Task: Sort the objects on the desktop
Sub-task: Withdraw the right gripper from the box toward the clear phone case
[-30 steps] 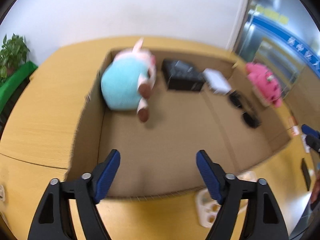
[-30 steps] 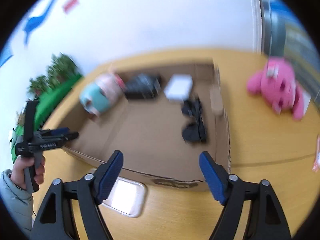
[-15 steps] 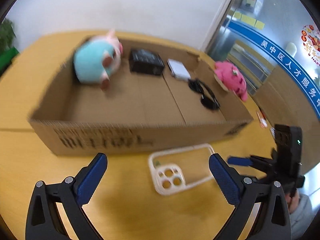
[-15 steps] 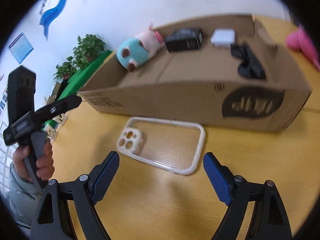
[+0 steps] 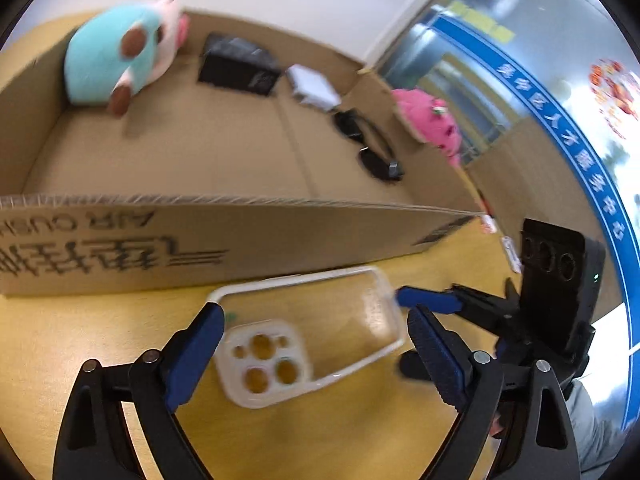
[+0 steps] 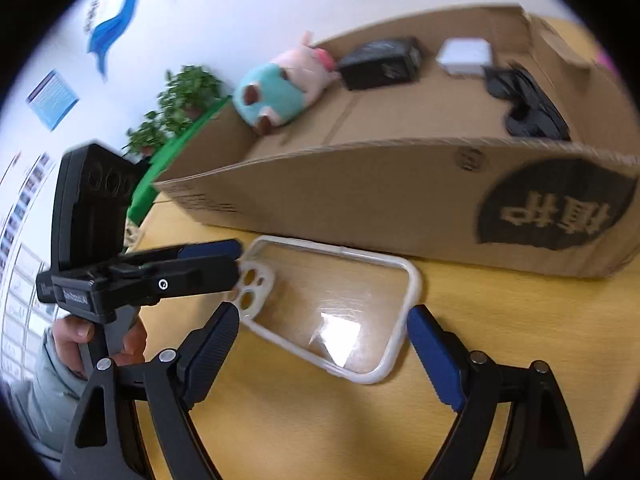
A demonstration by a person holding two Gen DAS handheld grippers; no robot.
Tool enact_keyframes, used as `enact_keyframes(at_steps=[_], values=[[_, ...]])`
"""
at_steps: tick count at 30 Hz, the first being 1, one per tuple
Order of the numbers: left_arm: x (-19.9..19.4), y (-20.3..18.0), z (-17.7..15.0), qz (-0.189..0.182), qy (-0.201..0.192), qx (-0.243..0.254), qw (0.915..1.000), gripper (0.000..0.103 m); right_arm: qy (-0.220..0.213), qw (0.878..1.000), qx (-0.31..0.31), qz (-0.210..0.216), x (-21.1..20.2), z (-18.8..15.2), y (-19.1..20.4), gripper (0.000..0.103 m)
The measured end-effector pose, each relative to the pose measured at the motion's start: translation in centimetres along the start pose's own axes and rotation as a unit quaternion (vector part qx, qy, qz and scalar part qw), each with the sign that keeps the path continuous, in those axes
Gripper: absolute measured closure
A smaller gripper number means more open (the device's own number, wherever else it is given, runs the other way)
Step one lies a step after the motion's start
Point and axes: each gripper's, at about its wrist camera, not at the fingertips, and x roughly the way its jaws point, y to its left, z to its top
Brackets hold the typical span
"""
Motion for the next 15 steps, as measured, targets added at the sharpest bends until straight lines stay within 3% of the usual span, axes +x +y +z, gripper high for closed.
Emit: enact_keyframes(at_steps=[2,4,6,8,11,13,15], values=[[0.0,-0.4,0.1,-0.008,0.002,0.003,1.0000,0.008,-0.006,1.000,-0.013,0.004,-0.1,-0.2,0.8,0.016],[0.1,-0.3,0.2,0.020,0.009,0.003,0.9998,0.008,-0.004,1.000,-0.018,0.012,0.1,-0.5,1.5,0.016],[-0.2,0.5,-0.1,0.054,0.008,-0.005,0.9985,0.008,-0.006,1.000,-0.025,-0.009,0.0,-0.7,1.9,0.016],[0.0,1.5,-0.1,0.063,0.011,-0.020,0.9977,0.007,-0.013,0.999,-0.014,-0.030,-0.4,-0.9,1.4,0.016],[1.5,2.5,-0.2,0.043,0.038,-0.037,0.9977,0.007,-0.011,0.999,0.009,-0.034,-0.4,-0.7,0.0,0.016],[2.2,2.0,0.0,0.044,0.033,-0.018,0.9983,0.006,0.007,0.999,0.014,-0.029,0.5,-0.4,-0.4,0.016],[2.5,2.2,0.5,0.038,0.032,-0.030,0.9983,0.004,0.008,1.000,0.004,-0.025,1.2,0.0,-0.2,0.015]])
